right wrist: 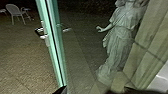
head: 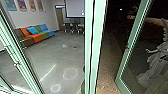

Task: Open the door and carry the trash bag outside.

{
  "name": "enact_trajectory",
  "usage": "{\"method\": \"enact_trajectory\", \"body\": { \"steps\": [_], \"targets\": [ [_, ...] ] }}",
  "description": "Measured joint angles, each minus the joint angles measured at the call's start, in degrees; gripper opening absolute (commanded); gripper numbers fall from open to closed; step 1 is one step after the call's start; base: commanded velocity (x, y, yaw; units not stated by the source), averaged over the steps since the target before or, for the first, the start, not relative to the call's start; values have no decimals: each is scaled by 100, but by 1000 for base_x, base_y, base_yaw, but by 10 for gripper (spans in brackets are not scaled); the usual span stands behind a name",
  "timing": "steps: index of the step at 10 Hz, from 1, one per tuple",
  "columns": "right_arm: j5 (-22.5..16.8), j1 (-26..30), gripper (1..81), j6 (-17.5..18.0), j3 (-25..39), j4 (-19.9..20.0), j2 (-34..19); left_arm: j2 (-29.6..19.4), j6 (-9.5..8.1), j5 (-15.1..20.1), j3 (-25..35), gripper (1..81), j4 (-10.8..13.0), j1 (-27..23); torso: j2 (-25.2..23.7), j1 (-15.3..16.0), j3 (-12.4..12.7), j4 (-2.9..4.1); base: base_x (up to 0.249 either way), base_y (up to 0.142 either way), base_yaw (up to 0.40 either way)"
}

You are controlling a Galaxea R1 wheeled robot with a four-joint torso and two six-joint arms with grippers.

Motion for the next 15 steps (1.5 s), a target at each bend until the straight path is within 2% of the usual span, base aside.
{"method": "enact_trajectory", "body": {
  "steps": [3,5,7,10,13,15],
  "targets": [
    [-118,-869,811,-13,433,1051,428,-2,2,-2,54,10,2,-2,0,5,-2,0,0,0,0],
    [-207,-1464,811,-13,1119,1462,489,-5,2,-34,69,10,2,0,0,5,-2,0,0,0,0],
    [-105,-2200,811,-13,1944,1787,540,-5,2,-45,74,10,2,-5,0,5,-2,0,0,0,0],
    [468,-3736,811,-11,2242,1955,450,-2,26,-48,74,10,11,-68,0,5,0,0,0,0,0],
    [1674,-5466,811,-11,2500,2015,638,-2,44,-61,74,10,16,-100,0,5,0,0,0,0,0],
    [2489,-6512,811,-11,2426,1982,846,-2,45,-61,74,10,16,-100,0,5,0,0,0,0,0]
  ]
}}
